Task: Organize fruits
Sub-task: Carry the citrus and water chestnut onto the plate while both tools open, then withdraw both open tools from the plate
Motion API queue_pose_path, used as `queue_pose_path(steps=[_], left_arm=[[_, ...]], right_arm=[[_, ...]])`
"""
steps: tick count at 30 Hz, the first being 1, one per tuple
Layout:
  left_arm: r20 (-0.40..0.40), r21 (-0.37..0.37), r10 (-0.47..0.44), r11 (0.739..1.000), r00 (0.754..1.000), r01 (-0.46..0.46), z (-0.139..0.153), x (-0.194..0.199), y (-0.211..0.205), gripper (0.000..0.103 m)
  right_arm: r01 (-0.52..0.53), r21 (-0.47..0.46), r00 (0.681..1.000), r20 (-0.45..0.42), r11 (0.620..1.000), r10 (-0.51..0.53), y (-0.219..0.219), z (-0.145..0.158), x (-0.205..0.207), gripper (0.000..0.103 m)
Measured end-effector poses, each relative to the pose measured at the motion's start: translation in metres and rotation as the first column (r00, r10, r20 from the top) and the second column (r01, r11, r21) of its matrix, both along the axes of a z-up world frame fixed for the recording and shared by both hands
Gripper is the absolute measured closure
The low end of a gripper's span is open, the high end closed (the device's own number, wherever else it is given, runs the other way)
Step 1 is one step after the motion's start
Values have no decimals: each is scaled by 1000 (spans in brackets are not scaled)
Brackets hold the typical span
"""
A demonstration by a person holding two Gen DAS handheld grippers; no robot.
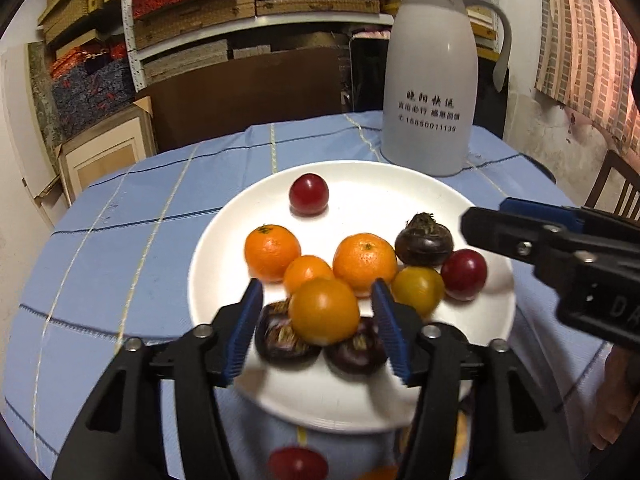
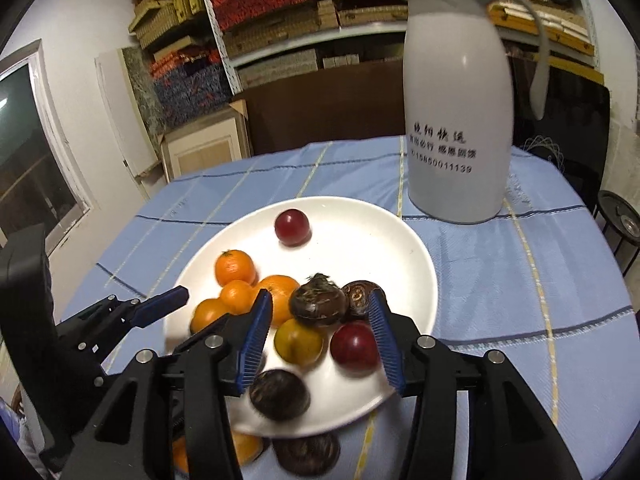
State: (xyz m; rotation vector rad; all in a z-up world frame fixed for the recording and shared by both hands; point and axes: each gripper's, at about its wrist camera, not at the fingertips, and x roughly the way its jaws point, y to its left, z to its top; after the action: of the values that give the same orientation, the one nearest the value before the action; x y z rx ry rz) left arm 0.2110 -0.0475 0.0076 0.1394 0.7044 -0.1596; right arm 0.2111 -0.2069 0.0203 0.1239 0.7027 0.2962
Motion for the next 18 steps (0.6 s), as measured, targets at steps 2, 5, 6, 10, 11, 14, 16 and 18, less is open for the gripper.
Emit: queue_pose_path(steps=[2, 5, 6, 10, 11, 14, 16, 18], left_arm=[[20, 10, 17, 1000, 1000, -17, 4, -16, 8, 37], [17, 4, 47, 999, 999, -48, 3, -38, 25, 34], [5, -13, 57, 998, 998, -57, 2, -45, 33, 34], [-41, -32, 70, 997, 997, -71, -11, -72, 52, 33], [-56, -28, 65, 997, 996, -66, -16, -80, 54, 32], [-69, 2, 60, 998, 996, -60, -26, -93, 53, 32], [-72, 8, 63, 998, 995, -62, -28, -93, 53, 32], [-89, -3, 57, 998, 994, -58, -32, -88, 53, 32]], right_arm=[[-3, 21, 1000, 9, 1000, 3, -3, 2, -17, 52], [-14, 34, 1000, 14, 999, 14, -6, -2, -44, 49], [-14, 34, 1000, 14, 999, 14, -6, -3, -49, 48], [-26, 29, 1000, -3, 999, 26, -8, -19, -80, 46], [-28, 22, 1000, -11, 999, 29, -7, -24, -86, 46], [-29, 17, 999, -23, 999, 30, -7, -29, -94, 46], [-29, 15, 999, -27, 999, 29, -7, -31, -97, 46], [-29, 12, 999, -29, 1000, 29, -7, -33, -99, 46]])
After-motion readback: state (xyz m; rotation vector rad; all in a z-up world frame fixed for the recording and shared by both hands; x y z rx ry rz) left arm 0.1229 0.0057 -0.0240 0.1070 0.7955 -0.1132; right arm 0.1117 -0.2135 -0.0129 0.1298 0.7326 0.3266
